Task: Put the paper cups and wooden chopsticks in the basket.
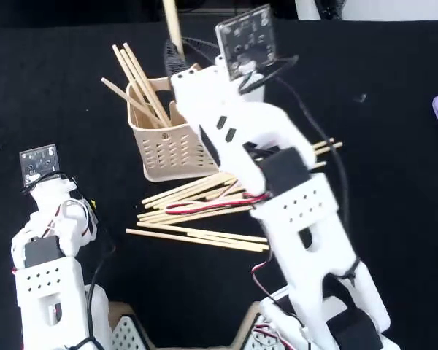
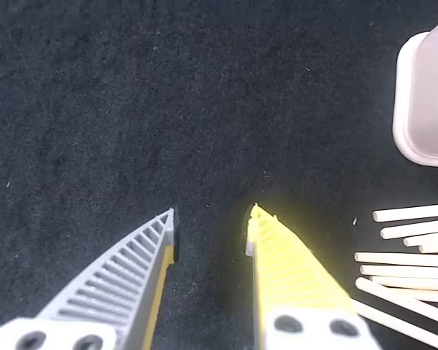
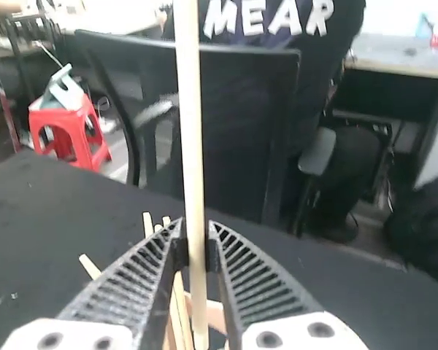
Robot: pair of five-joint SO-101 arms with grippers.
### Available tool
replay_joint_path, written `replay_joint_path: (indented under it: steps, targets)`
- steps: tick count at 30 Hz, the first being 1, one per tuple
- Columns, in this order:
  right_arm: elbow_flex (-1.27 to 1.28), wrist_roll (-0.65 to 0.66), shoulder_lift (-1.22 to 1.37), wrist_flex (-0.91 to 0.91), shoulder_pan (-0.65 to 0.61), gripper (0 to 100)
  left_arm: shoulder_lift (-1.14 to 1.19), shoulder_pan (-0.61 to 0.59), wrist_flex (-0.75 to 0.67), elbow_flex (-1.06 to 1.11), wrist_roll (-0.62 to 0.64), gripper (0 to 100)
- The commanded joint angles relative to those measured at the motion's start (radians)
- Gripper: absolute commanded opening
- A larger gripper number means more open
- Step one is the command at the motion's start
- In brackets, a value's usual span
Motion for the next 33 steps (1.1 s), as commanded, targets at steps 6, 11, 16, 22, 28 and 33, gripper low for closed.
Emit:
replay_joint_path:
  steps: [6,11,16,22,28,33]
  targets:
    - [0.229,0.002,0.002,-0.413,-0.052,1.1,-0.008,-0.002,-0.011,-0.004,0.012,17]
    - [0.344,0.002,0.008,-0.532,-0.051,1.1,-0.008,-0.002,-0.014,0.005,0.012,17]
    - [0.361,0.002,0.104,-0.583,-0.051,1.1,-0.009,-0.002,-0.015,0.013,0.012,17]
    - [0.367,0.002,0.193,-0.609,-0.052,1.1,-0.009,-0.002,-0.015,0.015,0.012,17]
    - [0.406,0.002,0.225,-0.609,-0.052,1.1,-0.009,-0.002,-0.015,0.012,0.012,17]
    - [0.424,0.002,0.223,-0.606,-0.054,1.1,-0.009,-0.002,-0.015,0.01,0.012,17]
